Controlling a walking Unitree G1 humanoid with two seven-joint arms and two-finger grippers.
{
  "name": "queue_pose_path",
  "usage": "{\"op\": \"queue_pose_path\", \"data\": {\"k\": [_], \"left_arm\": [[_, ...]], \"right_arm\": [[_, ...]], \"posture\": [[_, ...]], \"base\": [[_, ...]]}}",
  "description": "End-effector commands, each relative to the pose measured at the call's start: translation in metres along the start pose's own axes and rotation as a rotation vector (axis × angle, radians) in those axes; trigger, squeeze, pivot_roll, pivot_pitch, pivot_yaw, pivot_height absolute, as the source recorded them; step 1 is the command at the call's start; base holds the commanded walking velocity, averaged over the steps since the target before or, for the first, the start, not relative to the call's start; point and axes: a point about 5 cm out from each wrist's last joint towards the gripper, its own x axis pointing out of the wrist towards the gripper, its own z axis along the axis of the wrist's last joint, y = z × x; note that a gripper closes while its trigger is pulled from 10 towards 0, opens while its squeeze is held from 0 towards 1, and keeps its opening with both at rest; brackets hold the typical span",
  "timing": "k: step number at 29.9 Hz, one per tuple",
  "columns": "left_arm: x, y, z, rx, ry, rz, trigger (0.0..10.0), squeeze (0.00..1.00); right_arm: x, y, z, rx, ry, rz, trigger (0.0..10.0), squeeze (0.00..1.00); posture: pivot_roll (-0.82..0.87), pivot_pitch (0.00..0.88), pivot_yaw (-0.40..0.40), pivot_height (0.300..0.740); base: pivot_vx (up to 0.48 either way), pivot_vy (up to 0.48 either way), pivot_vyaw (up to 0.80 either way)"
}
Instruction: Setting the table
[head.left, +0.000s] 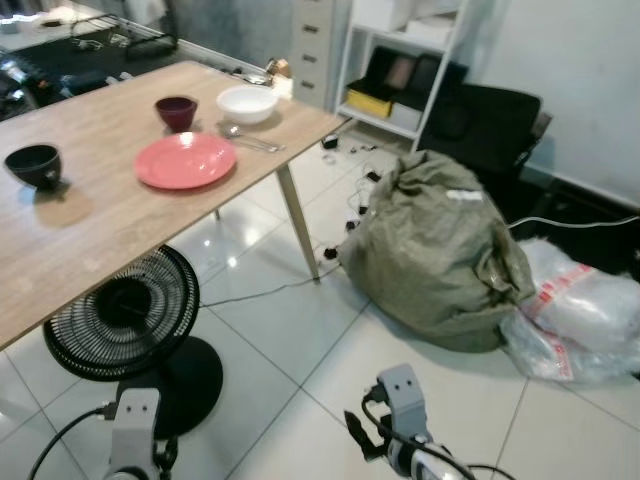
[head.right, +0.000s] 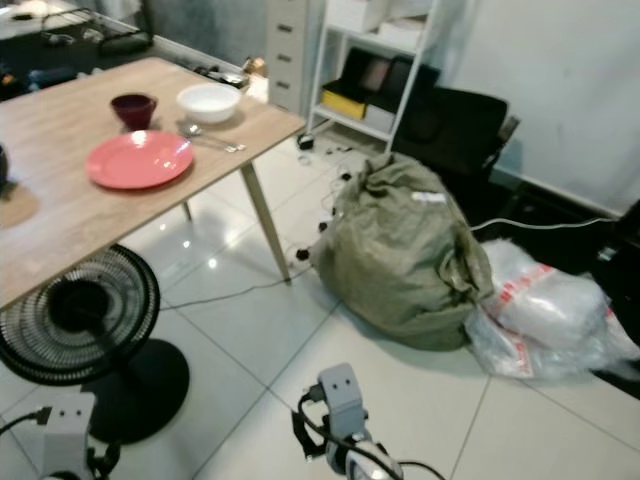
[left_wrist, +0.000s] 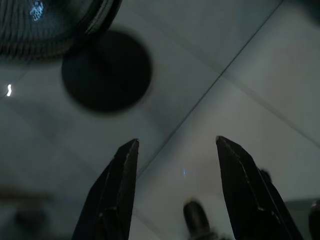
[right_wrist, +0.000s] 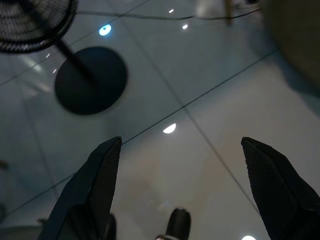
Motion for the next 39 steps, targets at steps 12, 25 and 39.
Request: {"op": "queue_pose_path", "data": {"k": [12,25,39], "left_arm": [[0.0048,-0.0043,-0.0081,0.085,0.002,-0.02,10.0,0.0],[0.0083,-0.0048,-0.0104,0.101,0.0,-0.016,10.0,0.0],[0.0103,-0.0032,-0.0101,0.122,0.002,-0.021,10.0,0.0]], "right_arm": [[-0.0026,-0.0029,-0.0218,0.037,0.056,-0.067,10.0,0.0],[0.0012,-0.0025,-0.019,0.002,0.04,-0.049,10.0,0.0],[0.0029,-0.0024,-0.0183,0.014,0.033,-0.058,10.0,0.0]], "posture": [[0.02,0.005,0.062,0.74],[0.02,0.0,0.066,0.74],[0.02,0.0,0.075,0.74]], "base": [[0.0,0.0,-0.78],[0.0,0.0,-0.78],[0.0,0.0,-0.78]]}}
